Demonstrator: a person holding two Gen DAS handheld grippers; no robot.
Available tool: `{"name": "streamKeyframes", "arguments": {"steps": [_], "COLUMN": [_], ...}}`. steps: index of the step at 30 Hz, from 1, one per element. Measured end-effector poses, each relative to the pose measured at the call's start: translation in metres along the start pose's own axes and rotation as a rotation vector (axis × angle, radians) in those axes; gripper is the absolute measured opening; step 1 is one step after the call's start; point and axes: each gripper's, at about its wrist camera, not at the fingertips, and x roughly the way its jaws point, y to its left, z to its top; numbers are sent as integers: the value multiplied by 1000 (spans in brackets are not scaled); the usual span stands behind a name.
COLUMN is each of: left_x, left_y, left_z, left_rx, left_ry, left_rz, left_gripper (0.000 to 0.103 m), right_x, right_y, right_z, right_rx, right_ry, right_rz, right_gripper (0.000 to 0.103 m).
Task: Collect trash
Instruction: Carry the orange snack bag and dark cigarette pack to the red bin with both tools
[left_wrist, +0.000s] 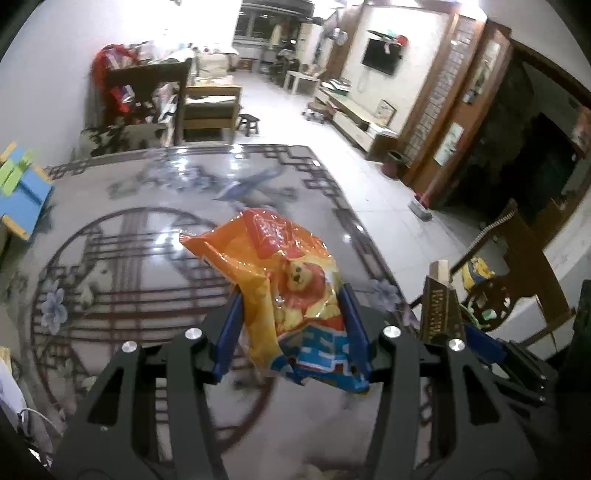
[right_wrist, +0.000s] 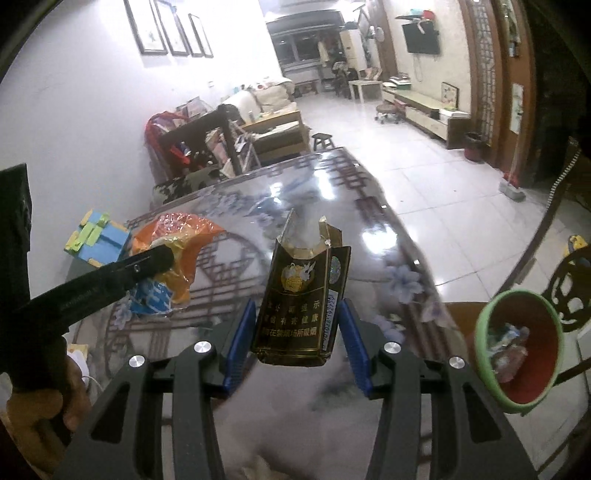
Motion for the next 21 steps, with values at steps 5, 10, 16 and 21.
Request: {"name": "streamKeyframes", "arguments": {"steps": [5,10,16,21], "left_x": [13,31,48,65], "left_y": [-45,-97,-163,-210], "left_z": [-1,1,-1,-4], "left_rx": [58,120,206,262], "left_ry": [16,33,50,72], "left_rz": [-40,-93,-150,-189], "left_gripper": [49,49,49,49], "right_x": [-17,-39,-63,-78], "right_y": [-42,-87,-146,-193], "right_z": [-3,-5,-9,-13], "right_rx": [57,104,180,233], "right_ry": [-25,-60,-95,-104], "right_rz": [-52,-120,-191,-241], "right_gripper": [46,46,46,46]}}
